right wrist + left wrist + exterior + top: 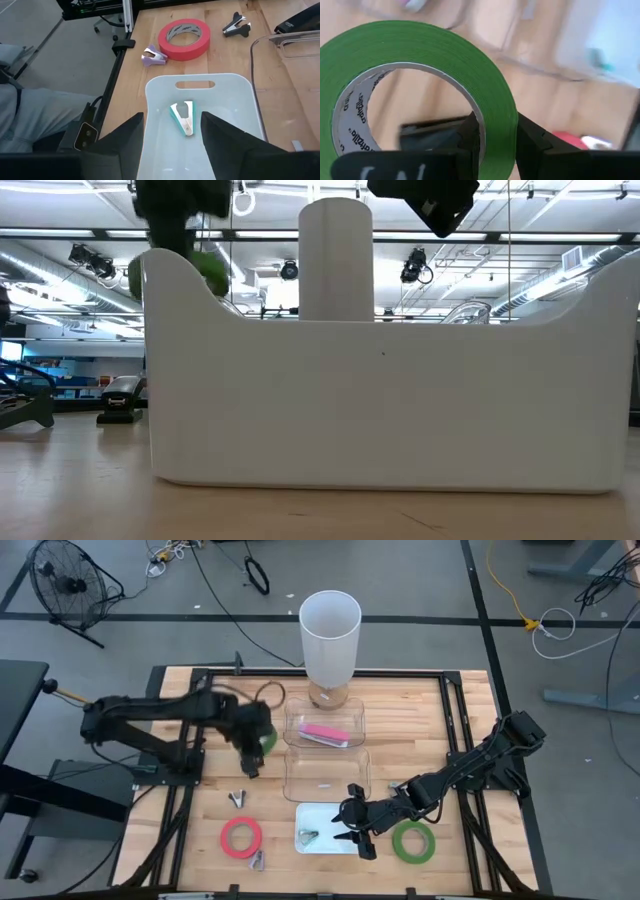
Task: Pick and place Stapler, Stapler remover, tape
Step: Put the top green tape into the bottom transparent bin
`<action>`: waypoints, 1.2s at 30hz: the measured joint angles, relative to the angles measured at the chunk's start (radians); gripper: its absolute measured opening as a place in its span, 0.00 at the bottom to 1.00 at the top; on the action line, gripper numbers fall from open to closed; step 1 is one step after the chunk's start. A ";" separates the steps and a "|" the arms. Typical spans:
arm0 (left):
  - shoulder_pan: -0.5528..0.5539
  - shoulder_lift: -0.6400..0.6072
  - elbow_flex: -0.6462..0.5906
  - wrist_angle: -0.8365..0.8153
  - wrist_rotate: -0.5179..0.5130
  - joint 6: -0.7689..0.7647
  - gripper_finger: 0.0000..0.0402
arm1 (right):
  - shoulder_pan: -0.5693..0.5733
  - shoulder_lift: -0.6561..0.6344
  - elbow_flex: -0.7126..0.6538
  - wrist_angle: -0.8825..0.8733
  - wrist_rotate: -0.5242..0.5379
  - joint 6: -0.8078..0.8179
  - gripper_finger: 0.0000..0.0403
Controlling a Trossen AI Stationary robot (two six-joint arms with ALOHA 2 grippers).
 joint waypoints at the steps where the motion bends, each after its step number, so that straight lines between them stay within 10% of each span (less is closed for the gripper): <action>1: -0.045 0.000 0.008 0.028 -0.014 -0.028 0.21 | 0.000 0.000 0.000 0.000 0.000 0.000 0.49; 10: -0.288 0.123 0.017 0.340 -0.079 -0.098 0.21 | 0.000 0.000 0.000 0.007 0.000 -0.004 0.49; 36: -0.205 0.724 0.510 0.123 -0.069 0.166 0.21 | 0.000 0.000 0.000 0.007 -0.003 -0.003 0.49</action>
